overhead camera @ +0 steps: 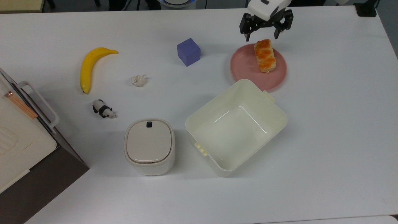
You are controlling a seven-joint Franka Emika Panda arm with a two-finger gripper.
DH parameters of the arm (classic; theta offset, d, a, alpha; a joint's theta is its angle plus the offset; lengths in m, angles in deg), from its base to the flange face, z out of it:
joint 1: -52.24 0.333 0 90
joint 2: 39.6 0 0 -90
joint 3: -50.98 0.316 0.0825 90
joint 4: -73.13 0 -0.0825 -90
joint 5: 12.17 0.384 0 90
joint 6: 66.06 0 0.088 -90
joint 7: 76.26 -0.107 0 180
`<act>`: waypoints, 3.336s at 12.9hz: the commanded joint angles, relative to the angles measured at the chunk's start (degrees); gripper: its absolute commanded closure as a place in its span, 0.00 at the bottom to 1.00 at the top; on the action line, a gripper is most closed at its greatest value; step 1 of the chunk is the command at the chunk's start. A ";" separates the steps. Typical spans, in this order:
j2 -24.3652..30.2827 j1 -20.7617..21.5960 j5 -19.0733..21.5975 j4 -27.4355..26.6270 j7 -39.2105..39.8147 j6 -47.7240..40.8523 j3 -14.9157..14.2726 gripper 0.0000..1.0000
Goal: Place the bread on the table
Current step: 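Move the open gripper over the bread on the pink plate, then lower the gripper and close it on the bread, then lift the bread off the plate and carry it toward the purple cube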
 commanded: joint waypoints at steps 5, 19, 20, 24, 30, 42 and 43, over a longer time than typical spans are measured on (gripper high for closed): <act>-8.57 3.97 -2.54 1.31 -5.94 3.03 0.67 0.00; -8.67 2.74 -3.16 1.76 -6.39 2.77 1.20 0.85; -8.67 2.57 -3.16 2.11 -6.31 2.59 1.20 0.87; -7.79 -0.24 -3.16 5.87 -4.91 -0.03 1.11 0.87; -4.01 -9.28 -3.07 13.54 8.17 -14.35 0.76 0.88; -12.87 -27.04 -8.95 13.72 23.32 -6.31 -2.23 0.88; -14.02 -27.40 -9.13 13.72 23.32 -5.59 -2.23 0.88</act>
